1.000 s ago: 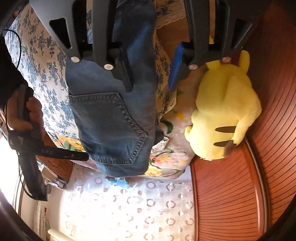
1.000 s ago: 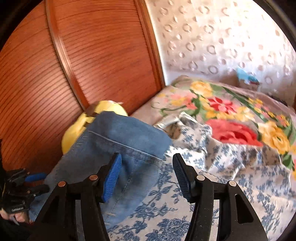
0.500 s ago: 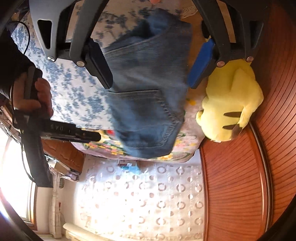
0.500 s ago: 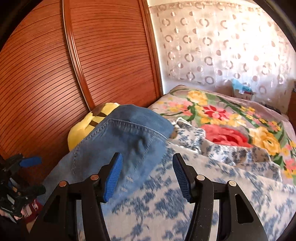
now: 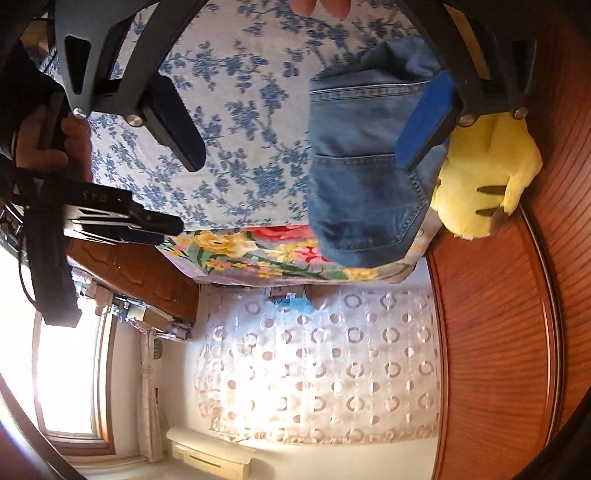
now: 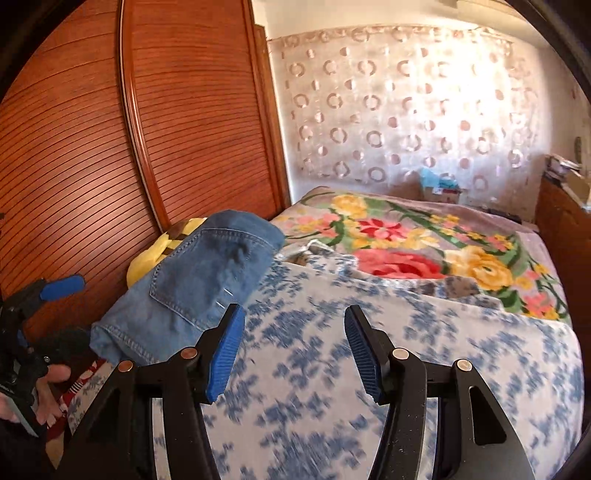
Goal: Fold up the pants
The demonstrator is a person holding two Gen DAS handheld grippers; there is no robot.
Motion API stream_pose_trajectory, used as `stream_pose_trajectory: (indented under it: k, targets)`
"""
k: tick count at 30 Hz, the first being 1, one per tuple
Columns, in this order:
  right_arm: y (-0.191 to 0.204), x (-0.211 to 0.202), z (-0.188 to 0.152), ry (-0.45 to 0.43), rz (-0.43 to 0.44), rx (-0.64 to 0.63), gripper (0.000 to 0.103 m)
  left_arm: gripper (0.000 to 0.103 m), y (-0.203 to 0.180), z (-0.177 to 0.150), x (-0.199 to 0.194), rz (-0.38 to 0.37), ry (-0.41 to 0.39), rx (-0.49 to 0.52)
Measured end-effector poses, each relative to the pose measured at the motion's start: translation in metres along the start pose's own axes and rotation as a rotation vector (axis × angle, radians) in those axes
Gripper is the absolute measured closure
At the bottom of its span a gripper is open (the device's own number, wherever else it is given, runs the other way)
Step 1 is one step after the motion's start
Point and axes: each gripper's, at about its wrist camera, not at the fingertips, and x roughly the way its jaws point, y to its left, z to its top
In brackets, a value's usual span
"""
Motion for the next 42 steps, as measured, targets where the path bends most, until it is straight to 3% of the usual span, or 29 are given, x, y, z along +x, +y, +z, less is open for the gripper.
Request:
stream_pose_trajectory:
  k: [13, 15, 21, 31, 42]
  targets:
    - [0.001, -0.108, -0.031, -0.08, -0.108, 0.021, 0.044, 0.0, -0.06, 0.002, -0.018, -0.035, -0.014, 0.062]
    - [0.004, -0.12, -0.035, -0.089, -0.13, 0.023, 0.039, 0.0, -0.068, 0.0, -0.02, -0.036, -0.017, 0.069]
    - [0.019, -0.146, -0.046, -0.104, -0.204, 0.029, 0.037, 0.0, -0.088, -0.004, -0.031, -0.058, -0.041, 0.062]
    - [0.042, -0.18, -0.053, -0.141, -0.241, 0.056, 0.037, 0.0, -0.108, -0.004, -0.053, -0.049, -0.076, 0.059]
    - [0.052, -0.19, -0.059, -0.177, -0.281, 0.075, 0.037, 0.0, -0.121, -0.006, -0.081, -0.022, -0.098, 0.048]
